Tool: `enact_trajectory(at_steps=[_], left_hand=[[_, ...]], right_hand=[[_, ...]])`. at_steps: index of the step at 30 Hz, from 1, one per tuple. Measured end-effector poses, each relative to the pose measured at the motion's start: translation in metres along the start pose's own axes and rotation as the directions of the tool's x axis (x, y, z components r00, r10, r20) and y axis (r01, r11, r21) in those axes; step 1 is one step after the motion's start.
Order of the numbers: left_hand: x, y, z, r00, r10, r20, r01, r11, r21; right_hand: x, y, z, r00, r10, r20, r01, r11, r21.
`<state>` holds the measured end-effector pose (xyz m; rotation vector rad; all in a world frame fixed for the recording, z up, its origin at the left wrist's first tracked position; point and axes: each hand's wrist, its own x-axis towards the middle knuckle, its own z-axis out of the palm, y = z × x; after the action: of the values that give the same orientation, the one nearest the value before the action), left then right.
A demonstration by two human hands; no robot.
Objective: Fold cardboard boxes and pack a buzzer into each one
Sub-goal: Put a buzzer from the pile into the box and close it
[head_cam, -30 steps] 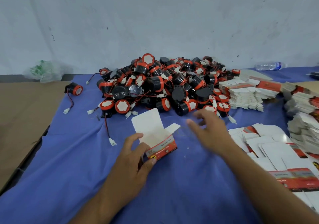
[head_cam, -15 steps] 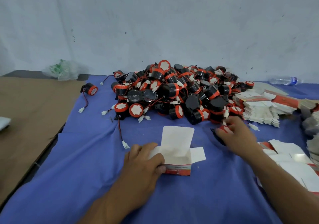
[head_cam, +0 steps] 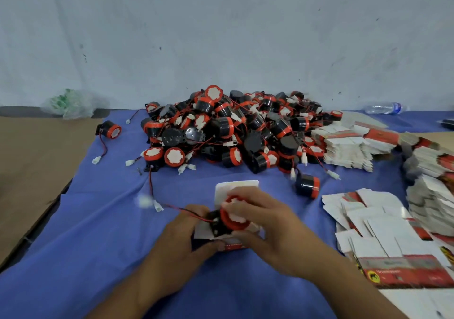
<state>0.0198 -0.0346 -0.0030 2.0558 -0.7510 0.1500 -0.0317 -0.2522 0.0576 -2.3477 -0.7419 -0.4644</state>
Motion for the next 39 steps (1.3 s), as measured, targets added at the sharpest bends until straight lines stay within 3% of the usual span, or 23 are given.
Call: enact_trajectory(at_steps=[3, 9, 15, 18, 21, 27, 30, 32, 33, 35, 37, 39], left_hand=[[-0.001, 0.000, 0.000, 0.997, -0.068, -0.049, 0.065, 0.997, -0.045], [0.000, 0.004, 0.000, 0.995, 0.069, -0.065, -0.064, 0.995, 0.076], [0.001, 0.007, 0.002, 0.993, 0.075, -0.097, -0.067, 0.995, 0.076], [0.004, 0.012, 0.006, 0.990, 0.122, -0.070, -0.118, 0.991, 0.061], [0.007, 0.014, 0.011, 0.986, 0.169, -0.018, -0.167, 0.984, 0.057], [0.010, 0.023, 0.011, 0.948, 0.284, 0.142, -0.307, 0.935, 0.176], [0.007, 0.024, 0.011, 0.958, 0.249, 0.142, -0.273, 0.944, 0.184], [0.006, 0.022, 0.013, 0.983, 0.168, 0.078, -0.176, 0.977, 0.117], [0.006, 0.020, 0.013, 0.993, 0.108, 0.045, -0.111, 0.992, 0.064], [0.005, 0.016, 0.012, 1.000, 0.019, 0.002, -0.019, 0.999, -0.028], [0.005, 0.014, 0.012, 1.000, 0.021, 0.002, -0.021, 0.998, -0.054], [0.004, 0.014, 0.015, 0.998, 0.060, 0.021, -0.059, 0.998, -0.038]], right_hand=[[-0.001, 0.007, 0.002, 0.995, 0.013, 0.098, -0.006, 0.997, -0.073], [-0.009, 0.015, 0.009, 0.984, 0.102, 0.144, -0.062, 0.965, -0.255], [-0.005, 0.012, 0.010, 0.965, 0.164, 0.203, -0.093, 0.943, -0.319], [0.002, 0.009, 0.006, 0.970, 0.147, 0.195, -0.103, 0.970, -0.220], [0.009, 0.006, 0.001, 0.962, 0.250, 0.107, -0.249, 0.968, -0.025], [0.014, -0.007, 0.019, 0.949, 0.308, -0.070, -0.279, 0.920, 0.274], [0.020, -0.008, 0.021, 0.934, 0.328, -0.141, -0.253, 0.886, 0.389], [0.018, -0.004, 0.021, 0.915, 0.364, -0.174, -0.244, 0.842, 0.481], [0.015, -0.001, 0.022, 0.912, 0.359, -0.200, -0.236, 0.855, 0.461], [0.007, 0.006, 0.023, 0.924, 0.248, -0.292, -0.182, 0.955, 0.236], [0.003, 0.011, 0.025, 0.937, 0.091, -0.338, -0.108, 0.994, -0.032], [0.002, 0.013, 0.029, 0.947, 0.017, -0.320, -0.063, 0.989, -0.135]])
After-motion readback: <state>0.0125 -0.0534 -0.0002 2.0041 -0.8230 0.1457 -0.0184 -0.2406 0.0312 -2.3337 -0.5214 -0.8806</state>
